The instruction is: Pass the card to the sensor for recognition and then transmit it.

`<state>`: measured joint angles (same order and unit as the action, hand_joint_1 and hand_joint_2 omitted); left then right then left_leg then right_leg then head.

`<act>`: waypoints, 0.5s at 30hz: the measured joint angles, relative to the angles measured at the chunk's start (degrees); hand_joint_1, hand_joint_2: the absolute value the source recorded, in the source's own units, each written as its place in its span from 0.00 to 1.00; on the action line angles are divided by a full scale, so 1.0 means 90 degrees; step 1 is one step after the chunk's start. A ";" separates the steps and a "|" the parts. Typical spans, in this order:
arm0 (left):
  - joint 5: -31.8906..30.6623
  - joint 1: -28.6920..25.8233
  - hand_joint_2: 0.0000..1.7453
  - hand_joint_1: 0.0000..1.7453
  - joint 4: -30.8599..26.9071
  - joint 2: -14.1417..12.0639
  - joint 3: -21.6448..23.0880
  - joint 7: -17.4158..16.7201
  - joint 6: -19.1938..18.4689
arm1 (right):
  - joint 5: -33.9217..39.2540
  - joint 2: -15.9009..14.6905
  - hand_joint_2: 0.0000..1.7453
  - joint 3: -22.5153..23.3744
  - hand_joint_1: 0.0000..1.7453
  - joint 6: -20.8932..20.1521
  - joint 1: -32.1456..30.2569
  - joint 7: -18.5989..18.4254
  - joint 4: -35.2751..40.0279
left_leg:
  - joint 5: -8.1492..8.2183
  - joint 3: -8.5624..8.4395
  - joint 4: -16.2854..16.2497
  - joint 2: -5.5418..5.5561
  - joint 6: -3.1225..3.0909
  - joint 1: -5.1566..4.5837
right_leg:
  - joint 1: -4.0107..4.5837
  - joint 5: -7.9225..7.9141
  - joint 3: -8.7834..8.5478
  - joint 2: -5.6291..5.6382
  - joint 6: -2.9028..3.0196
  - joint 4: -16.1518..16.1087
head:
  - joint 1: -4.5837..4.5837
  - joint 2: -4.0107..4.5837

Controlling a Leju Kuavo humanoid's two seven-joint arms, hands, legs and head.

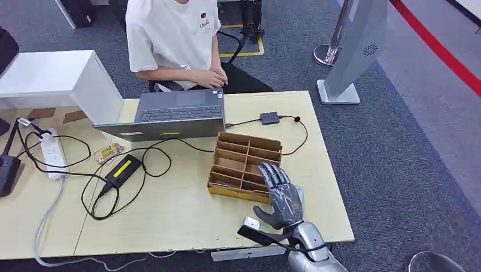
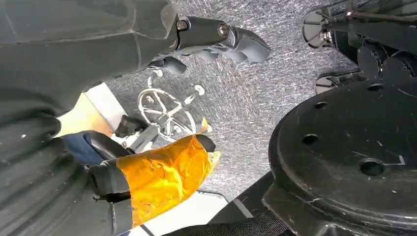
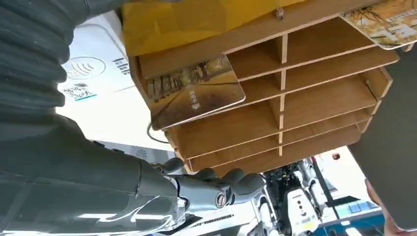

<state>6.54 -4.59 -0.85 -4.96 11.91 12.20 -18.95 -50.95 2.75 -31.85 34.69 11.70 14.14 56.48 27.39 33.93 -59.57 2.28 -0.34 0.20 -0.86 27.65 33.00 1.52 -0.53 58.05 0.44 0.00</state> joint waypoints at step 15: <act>-0.0002 0.0001 1.00 0.00 0.0000 -0.0002 0.0000 0.0000 0.0000 | 0.0032 0.0000 1.00 0.0007 1.00 0.0039 0.0014 0.0124 -0.0150 | 0.0000 -0.0001 0.0000 -0.0002 0.0000 0.0000 | 0.0000 0.0000 0.0000 0.0000 0.0000 0.0000 | 0.0000 -0.0002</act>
<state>6.51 -4.58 -0.85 -4.98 11.91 12.20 -18.95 -50.66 2.75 -31.78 35.04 11.83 15.26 55.12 27.39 33.92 -59.56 2.26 -0.34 0.20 -0.86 27.65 33.00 1.52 -0.53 58.05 0.44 -0.02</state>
